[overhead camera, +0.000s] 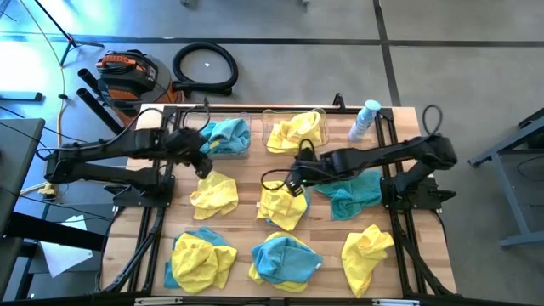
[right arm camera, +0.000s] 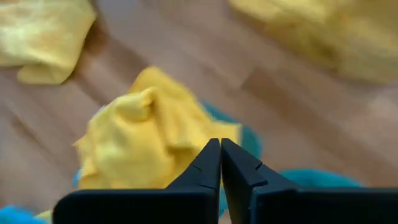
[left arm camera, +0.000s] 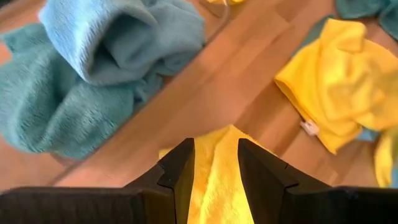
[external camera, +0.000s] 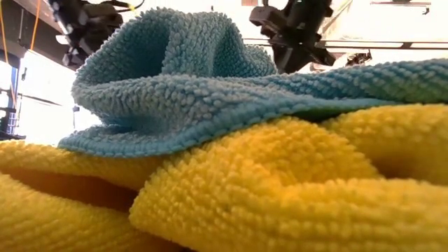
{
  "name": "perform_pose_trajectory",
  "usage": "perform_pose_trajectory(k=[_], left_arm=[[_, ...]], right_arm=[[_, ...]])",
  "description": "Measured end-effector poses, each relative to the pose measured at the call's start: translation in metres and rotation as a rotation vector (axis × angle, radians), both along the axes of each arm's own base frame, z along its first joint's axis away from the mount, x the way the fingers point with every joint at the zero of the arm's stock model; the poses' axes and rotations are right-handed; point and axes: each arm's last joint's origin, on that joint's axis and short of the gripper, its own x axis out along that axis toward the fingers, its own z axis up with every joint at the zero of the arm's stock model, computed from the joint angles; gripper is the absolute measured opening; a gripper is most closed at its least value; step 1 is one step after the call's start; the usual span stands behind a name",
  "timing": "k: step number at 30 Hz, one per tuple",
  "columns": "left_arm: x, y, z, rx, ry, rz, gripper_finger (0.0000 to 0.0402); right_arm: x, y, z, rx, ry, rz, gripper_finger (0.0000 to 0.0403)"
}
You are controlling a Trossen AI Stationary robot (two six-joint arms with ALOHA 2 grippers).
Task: Sort microfiber towel by color & place in baskets
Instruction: Put the yellow towel into the right transparent bin
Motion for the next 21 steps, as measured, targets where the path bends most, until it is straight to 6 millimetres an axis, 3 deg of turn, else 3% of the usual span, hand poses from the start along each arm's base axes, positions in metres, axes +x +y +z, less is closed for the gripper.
perform_pose_trajectory(k=[11,17,21], left_arm=[[-0.023,-0.024,-0.022,-0.064,-0.057,-0.056,0.0113],[-0.026,-0.03,-0.022,-0.067,-0.065,-0.109,0.0113],[-0.026,-0.032,-0.023,-0.066,-0.063,-0.125,0.0113]], right_arm=[[0.05,0.012,-0.042,0.131,0.081,-0.001,0.0133],[0.063,0.018,-0.065,0.156,0.1,0.013,0.0195],[0.066,0.019,-0.078,0.178,0.131,0.018,0.0205]])
